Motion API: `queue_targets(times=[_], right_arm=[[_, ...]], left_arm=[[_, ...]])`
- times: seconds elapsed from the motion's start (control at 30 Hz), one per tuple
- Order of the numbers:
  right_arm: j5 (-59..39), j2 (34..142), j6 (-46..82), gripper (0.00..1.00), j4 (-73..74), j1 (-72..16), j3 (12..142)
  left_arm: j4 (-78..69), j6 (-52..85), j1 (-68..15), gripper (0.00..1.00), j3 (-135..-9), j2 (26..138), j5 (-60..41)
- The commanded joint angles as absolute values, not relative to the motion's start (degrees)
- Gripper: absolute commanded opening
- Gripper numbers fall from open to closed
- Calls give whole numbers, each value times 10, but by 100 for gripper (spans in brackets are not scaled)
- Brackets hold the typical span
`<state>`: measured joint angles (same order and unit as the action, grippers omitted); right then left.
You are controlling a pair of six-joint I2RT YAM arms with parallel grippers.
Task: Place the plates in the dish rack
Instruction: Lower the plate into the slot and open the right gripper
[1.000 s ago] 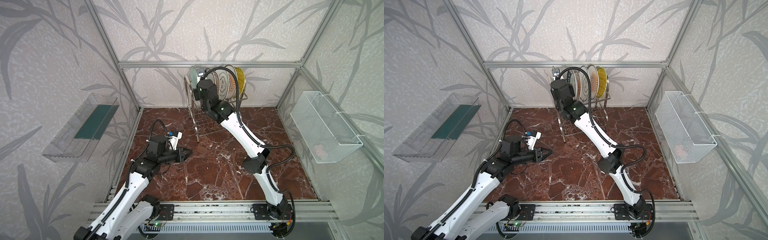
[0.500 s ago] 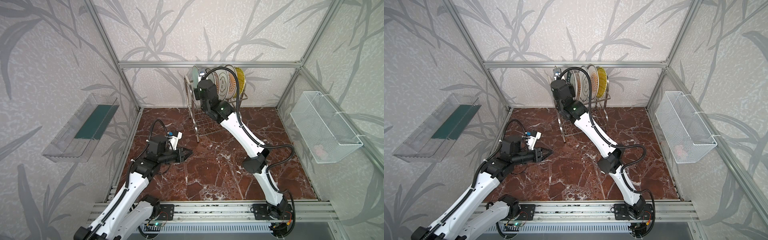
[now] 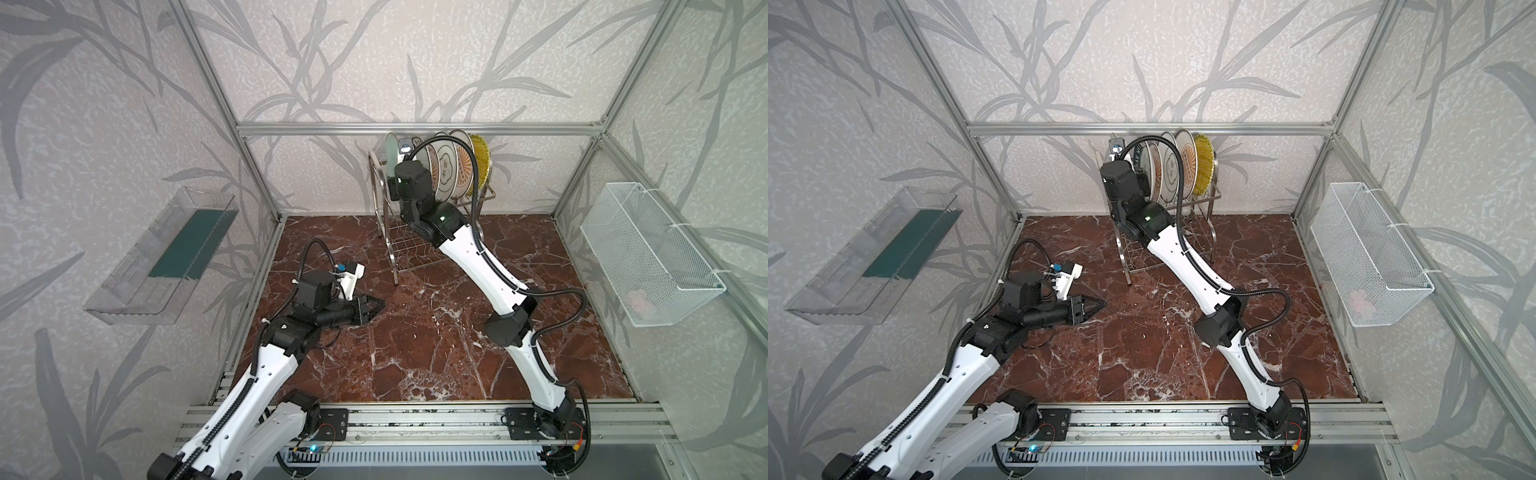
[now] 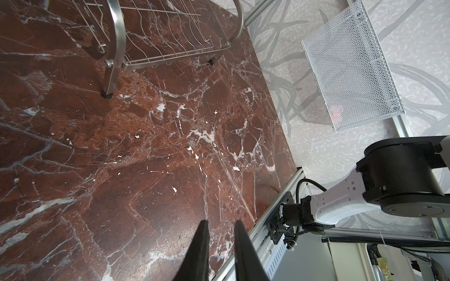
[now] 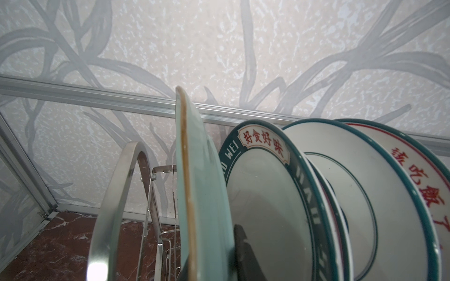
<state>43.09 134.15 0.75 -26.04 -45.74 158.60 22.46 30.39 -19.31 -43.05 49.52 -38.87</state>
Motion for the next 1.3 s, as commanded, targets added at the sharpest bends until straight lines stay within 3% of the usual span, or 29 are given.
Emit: queue_targets(times=[0.0, 0.83, 1.27], right_arm=[[457, 1340, 24, 0, -204, -455, 1599], [466, 1346, 30, 0, -211, -455, 1564], [446, 1337, 29, 32, -208, -454, 1561]], left_arm=[[226, 294, -191, 19, -446, 485, -394], [239, 288, -191, 19, -447, 480, -393], [239, 288, -191, 19, -447, 479, -391]])
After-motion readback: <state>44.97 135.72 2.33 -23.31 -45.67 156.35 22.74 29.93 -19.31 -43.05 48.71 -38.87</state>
